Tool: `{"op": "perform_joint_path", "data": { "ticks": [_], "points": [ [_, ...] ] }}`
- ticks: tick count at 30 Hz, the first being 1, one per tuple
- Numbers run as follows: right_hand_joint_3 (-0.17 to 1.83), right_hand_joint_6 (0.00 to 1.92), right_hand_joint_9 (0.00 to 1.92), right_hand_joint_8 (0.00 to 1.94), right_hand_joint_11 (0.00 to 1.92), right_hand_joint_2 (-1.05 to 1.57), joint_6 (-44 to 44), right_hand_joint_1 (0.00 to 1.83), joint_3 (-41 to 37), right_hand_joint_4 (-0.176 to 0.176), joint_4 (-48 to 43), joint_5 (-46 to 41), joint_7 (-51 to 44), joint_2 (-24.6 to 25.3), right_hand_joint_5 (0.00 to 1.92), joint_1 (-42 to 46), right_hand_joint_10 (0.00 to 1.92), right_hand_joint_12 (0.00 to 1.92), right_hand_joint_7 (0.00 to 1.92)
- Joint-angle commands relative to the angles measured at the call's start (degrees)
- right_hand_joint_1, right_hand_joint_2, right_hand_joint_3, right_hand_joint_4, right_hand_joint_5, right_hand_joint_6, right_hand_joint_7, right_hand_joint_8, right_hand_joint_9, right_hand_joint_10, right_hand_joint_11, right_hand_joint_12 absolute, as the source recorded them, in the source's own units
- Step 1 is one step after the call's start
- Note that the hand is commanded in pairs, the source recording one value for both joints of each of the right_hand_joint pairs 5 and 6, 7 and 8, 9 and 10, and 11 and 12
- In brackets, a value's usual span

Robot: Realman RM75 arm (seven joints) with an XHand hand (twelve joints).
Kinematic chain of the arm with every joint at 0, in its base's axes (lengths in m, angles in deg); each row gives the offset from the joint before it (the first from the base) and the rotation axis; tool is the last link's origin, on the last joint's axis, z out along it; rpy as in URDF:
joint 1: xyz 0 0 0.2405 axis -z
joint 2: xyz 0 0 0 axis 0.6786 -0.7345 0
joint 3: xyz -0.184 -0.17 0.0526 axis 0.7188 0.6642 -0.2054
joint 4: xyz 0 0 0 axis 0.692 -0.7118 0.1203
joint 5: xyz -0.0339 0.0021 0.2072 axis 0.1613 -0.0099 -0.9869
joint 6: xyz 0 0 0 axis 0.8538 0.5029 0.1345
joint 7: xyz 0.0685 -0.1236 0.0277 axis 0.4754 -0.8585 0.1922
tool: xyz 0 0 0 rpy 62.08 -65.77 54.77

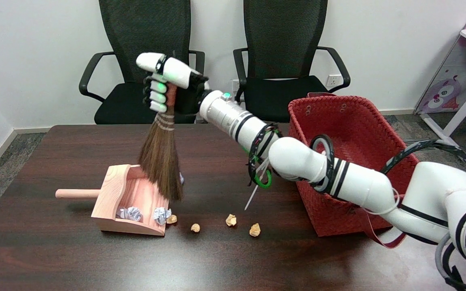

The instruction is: Sweep the paper ball into the dustpan.

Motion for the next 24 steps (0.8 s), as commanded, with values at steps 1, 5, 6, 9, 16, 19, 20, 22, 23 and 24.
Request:
{"op": "perform_joint_path", "data": {
  "ticks": [1, 5, 6, 9, 16, 19, 20, 22, 23, 24],
  "points": [
    [0.96, 1.92, 1.92, 1.92, 1.92, 1.57, -10.7, 0.99, 1.9, -0.003, -3.4, 15.6, -3.0, -2.6, 1.92, -1.6, 1.92, 1.92, 1.92],
    [1.01, 1.92, 1.92, 1.92, 1.92, 1.57, -11.6, 0.99, 4.7, -0.002, -10.8, 19.2, -5.1, 1.9, 1.92, -3.8, 1.92, 1.92, 1.92],
    [1.03, 1.92, 1.92, 1.92, 1.92, 1.57, -11.6, 0.99, 5.0, -0.002, -12.3, 20.8, -5.2, 3.1, 1.92, -4.3, 1.92, 1.92, 1.92],
    [1.07, 1.92, 1.92, 1.92, 1.92, 1.57, -11.6, 0.98, 5.7, -0.002, -19.2, 26.9, -5.2, 6.6, 1.92, -5.7, 1.92, 1.92, 1.92],
    [1.22, 1.92, 1.92, 1.92, 1.92, 1.57, -11.7, 0.96, 6.1, -0.001, -27.7, 34.6, -7.0, 11.0, 1.92, -5.7, 1.92, 1.92, 1.92],
    [1.29, 1.92, 1.92, 1.92, 1.92, 1.57, -12.0, 0.96, 6.2, 0.001, -28.8, 34.6, -10.0, 11.9, 1.92, -5.2, 1.92, 1.92, 1.92],
    [1.3, 1.92, 1.92, 1.92, 1.92, 1.57, -12.2, 0.96, 6.4, 0.002, -28.9, 34.6, -10.9, 12.3, 1.92, -5.0, 1.92, 1.92, 1.92],
    [1.31, 1.92, 1.92, 1.92, 1.92, 1.57, -12.2, 0.95, 6.5, 0.005, -28.9, 34.6, -11.6, 13.0, 1.92, -4.6, 1.92, 1.92, 1.92],
    [1.31, 1.92, 1.92, 1.92, 1.92, 1.57, -12.2, 0.95, 6.5, 0.006, -28.9, 34.6, -11.7, 13.3, 1.92, -4.4, 1.92, 1.92, 1.92],
    [1.31, 1.92, 1.92, 1.92, 1.92, 1.57, -12.2, 0.96, 6.6, 0.007, -28.9, 34.6, -11.7, 13.6, 1.92, -4.2, 1.92, 1.92, 1.92]
  ]
}}
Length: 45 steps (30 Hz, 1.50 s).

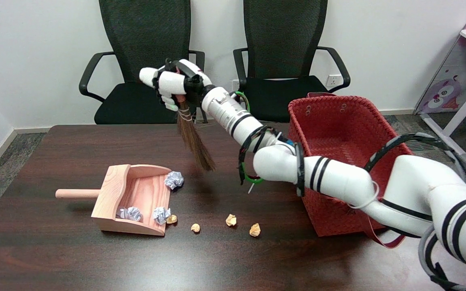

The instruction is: Sweep the paper ball into the dustpan.

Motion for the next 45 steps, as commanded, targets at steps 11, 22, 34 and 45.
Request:
{"op": "perform_joint_path", "data": {
  "ticks": [11, 22, 34, 45],
  "points": [
    [1.26, 1.92, 1.92, 1.92, 1.92, 1.57, -0.9, 0.98, 3.5, 0.007, -8.6, 10.5, -6.4, 8.9, 1.92, 2.3, 1.92, 1.92, 1.92],
    [1.21, 1.92, 1.92, 1.92, 1.92, 1.57, 1.1, 0.99, 7.3, 0.008, -12.1, 10.5, -6.1, 13.3, 1.92, 2.3, 1.92, 1.92, 1.92],
    [1.03, 1.92, 1.92, 1.92, 1.92, 1.57, 4.7, 1.0, 7.7, -0.002, -10.9, 7.8, 9.1, 14.1, 1.92, 3.8, 1.92, 1.92, 1.92],
    [0.92, 1.92, 1.92, 1.92, 1.92, 1.57, 4.4, 1.0, 6.9, -0.007, -4.8, 7.8, 28.8, 12.7, 1.92, 3.1, 1.92, 1.92, 1.92]
  ]
}}
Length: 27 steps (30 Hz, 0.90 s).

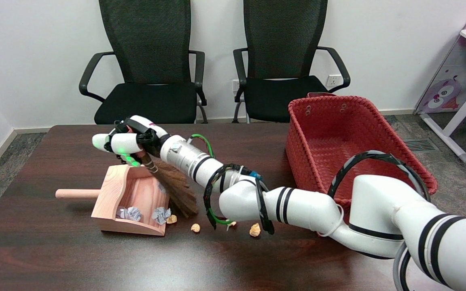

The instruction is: Sweep the paper ball into the dustpan.

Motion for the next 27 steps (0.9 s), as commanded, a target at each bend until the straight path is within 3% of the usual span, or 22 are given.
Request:
{"op": "perform_joint_path", "data": {
  "ticks": [1, 5, 27],
  "points": [
    [0.92, 1.92, 1.92, 1.92, 1.92, 1.57, 1.6, 0.99, 0.1, -0.007, 6.3, -1.2, 26.4, -0.5, 1.92, 0.1, 1.92, 1.92, 1.92],
    [0.92, 1.92, 1.92, 1.92, 1.92, 1.57, 0.6, 0.99, -0.6, -0.006, 8.5, -1.2, 30.4, -1.5, 1.92, 0.1, 1.92, 1.92, 1.92],
    [0.92, 1.92, 1.92, 1.92, 1.92, 1.57, -8.2, 0.98, -4.1, -0.004, 7.6, -0.7, 34.2, -2.7, 1.92, -4.0, 1.92, 1.92, 1.92]
  ]
}}
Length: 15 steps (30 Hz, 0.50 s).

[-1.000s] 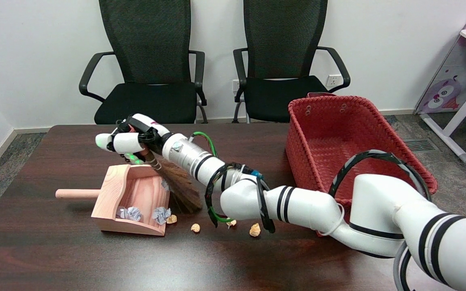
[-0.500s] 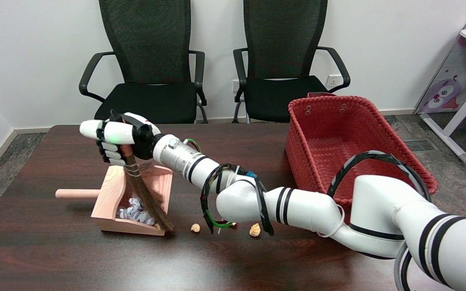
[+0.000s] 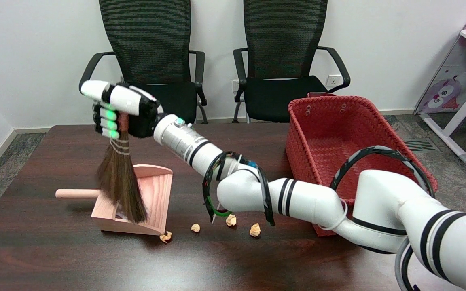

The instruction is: Sweep the paper ball into the dustpan.

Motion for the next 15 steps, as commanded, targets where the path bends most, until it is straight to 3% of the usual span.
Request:
{"op": "perform_joint_path", "data": {
  "ticks": [1, 7, 10, 15],
  "points": [
    [0.92, 1.92, 1.92, 1.92, 1.92, 1.57, -6.3, 0.98, -1.0, -0.004, 0.7, 0.4, 6.4, -1.5, 1.92, -3.0, 1.92, 1.92, 1.92],
    [1.02, 1.92, 1.92, 1.92, 1.92, 1.57, -7.2, 0.97, -0.6, -0.007, 6.7, 0.7, 2.2, -7.0, 1.92, -1.5, 1.92, 1.92, 1.92],
    [1.14, 1.92, 1.92, 1.92, 1.92, 1.57, -10.1, 0.96, -0.8, -0.011, 12.7, 0.7, -8.2, -11.7, 1.92, 0.8, 1.92, 1.92, 1.92],
    [1.43, 1.92, 1.92, 1.92, 1.92, 1.57, -13.9, 0.98, -5.3, 0.019, 25.0, -1.2, -27.5, -17.9, 1.92, 7.4, 1.92, 1.92, 1.92]
  ]
}}
